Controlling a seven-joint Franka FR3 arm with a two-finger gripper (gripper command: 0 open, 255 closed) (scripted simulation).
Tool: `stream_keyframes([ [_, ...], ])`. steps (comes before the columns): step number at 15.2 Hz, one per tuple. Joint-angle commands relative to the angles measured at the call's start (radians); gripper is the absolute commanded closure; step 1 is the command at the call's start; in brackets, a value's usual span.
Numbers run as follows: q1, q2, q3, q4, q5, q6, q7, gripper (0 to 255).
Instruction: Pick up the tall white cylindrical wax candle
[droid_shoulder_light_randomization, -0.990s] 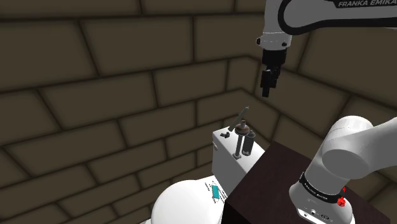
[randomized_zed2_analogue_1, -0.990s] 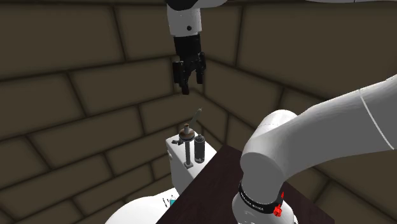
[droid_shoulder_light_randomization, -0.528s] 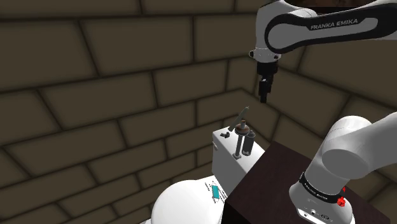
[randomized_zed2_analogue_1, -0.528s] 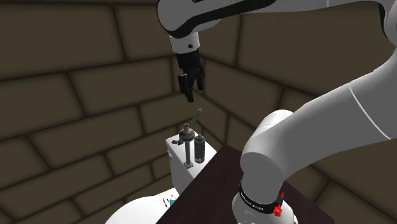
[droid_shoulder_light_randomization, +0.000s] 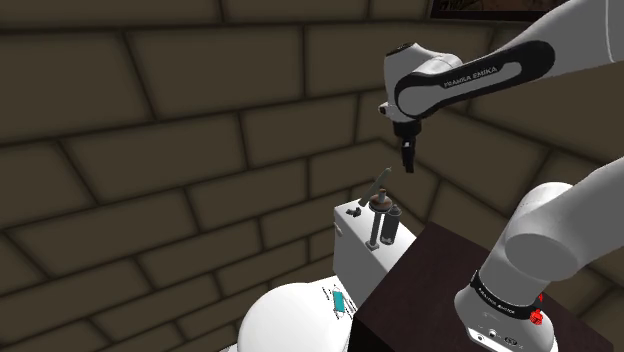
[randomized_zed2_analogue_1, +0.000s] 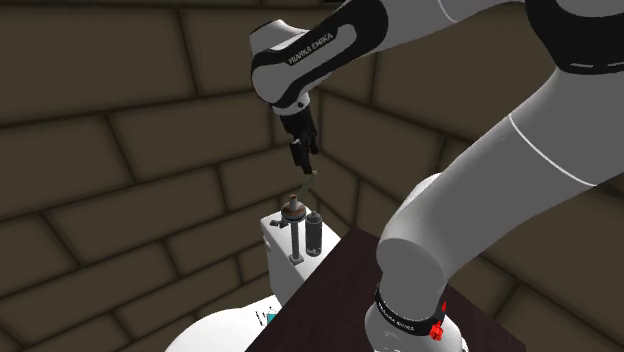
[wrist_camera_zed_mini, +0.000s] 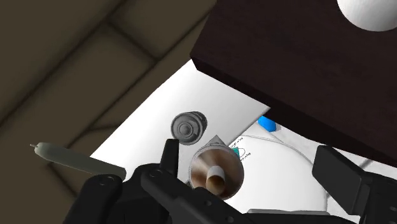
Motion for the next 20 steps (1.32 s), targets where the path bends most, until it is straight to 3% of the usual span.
stream_keyframes([
  [1, -0.005, 0.072, -0.015, 0.015, -0.042, 0.053, -0.037, 0],
  [10, -0.041, 0.404, -0.071, 0.096, -0.234, 0.297, -0.154, 0],
  [20, -0.079, 0.799, -0.111, 0.309, -0.441, 0.493, -0.224, 0],
])
